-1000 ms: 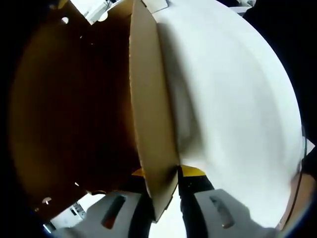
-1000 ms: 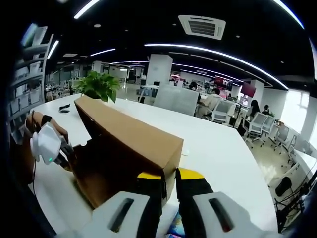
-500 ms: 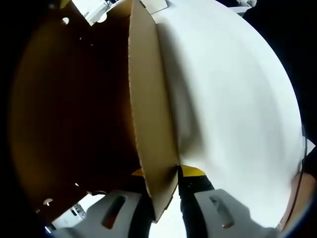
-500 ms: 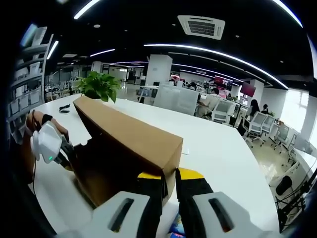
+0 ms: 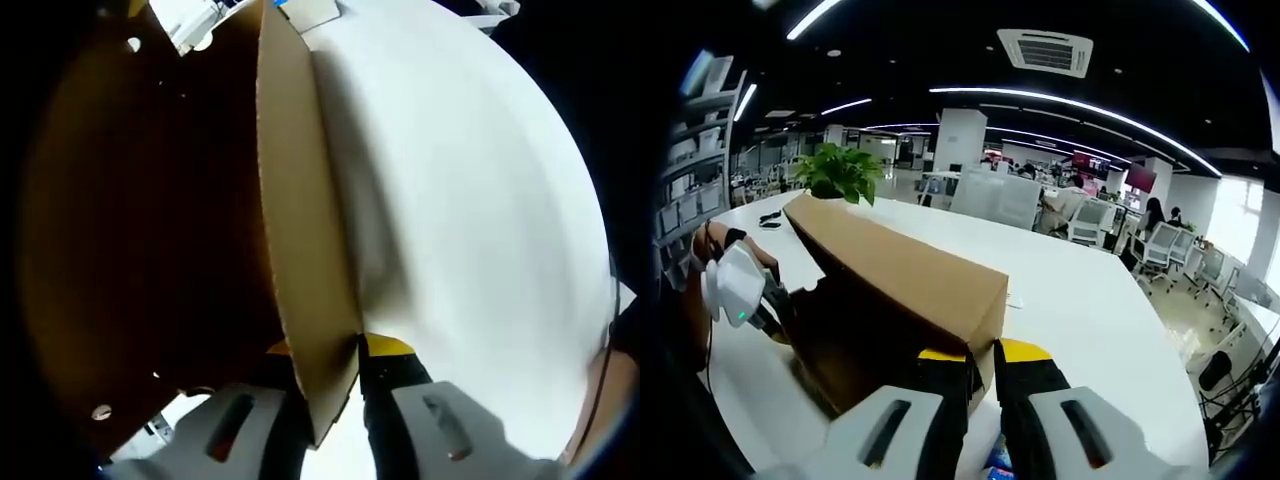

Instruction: Operate the shoe box by opening the lid, removing the specified soft item, and placing it in the target area until the item is outside and the box remains undamaged.

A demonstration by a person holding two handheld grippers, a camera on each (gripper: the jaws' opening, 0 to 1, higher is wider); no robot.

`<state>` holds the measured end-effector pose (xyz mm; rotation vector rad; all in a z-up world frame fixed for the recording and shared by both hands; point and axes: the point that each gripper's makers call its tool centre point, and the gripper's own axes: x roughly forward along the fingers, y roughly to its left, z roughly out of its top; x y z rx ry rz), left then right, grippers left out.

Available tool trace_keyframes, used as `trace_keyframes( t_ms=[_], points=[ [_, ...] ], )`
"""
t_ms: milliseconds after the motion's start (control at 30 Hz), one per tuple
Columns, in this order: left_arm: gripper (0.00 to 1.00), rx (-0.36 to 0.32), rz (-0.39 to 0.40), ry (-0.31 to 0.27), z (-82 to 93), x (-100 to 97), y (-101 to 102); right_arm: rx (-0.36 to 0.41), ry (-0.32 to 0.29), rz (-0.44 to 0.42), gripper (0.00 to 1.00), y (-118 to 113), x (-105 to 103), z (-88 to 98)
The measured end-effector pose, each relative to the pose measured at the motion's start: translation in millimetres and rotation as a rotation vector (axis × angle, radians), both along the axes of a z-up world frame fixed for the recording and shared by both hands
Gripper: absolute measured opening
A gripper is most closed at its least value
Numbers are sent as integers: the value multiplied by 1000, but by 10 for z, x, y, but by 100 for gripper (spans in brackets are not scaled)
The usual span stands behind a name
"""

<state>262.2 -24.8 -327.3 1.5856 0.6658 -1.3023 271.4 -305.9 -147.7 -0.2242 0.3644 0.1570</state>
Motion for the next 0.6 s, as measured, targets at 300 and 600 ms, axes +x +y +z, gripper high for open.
trace_keyframes(
  t_ms=[300,600],
  points=[
    [15,-4,-2,0,1,0,-7,7,-1,-2,8,6,-32,-42],
    [15,-11,2,3,6,-8,-10,12,1,-2,11,14,-50,-98]
  ],
)
